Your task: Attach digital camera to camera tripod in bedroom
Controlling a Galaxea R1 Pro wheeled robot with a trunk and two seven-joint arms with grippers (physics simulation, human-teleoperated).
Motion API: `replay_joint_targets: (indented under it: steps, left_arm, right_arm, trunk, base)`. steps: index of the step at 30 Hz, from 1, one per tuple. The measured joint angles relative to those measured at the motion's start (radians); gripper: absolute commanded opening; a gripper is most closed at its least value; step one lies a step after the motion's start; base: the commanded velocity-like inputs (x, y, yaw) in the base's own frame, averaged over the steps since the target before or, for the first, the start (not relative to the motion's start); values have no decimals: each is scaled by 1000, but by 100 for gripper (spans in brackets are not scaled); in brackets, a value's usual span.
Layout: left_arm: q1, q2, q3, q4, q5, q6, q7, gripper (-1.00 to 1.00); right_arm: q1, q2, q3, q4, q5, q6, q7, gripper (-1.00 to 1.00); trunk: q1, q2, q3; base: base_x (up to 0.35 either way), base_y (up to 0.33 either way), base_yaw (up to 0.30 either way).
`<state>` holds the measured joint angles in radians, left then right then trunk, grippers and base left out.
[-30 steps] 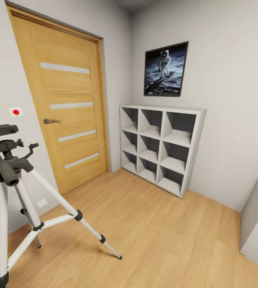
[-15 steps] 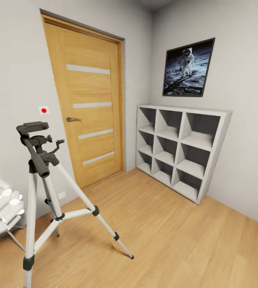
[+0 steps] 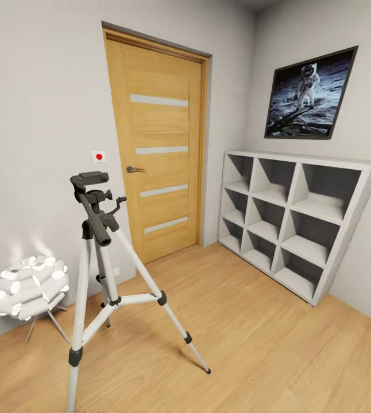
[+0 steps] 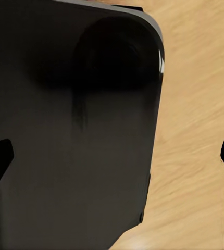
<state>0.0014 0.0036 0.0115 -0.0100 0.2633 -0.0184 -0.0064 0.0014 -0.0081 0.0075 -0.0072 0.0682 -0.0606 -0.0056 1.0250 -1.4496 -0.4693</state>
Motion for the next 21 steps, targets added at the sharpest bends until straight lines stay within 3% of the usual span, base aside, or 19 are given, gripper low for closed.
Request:
replay_joint_targets:
  steps: [21]
  left_arm:
    - [0,0,0,0,3,0,1,100]
  right_arm:
    - [0,-1,1,0,3,-2,0,100]
  trunk:
    - [0,0,0]
  base:
    - [0,0,300]
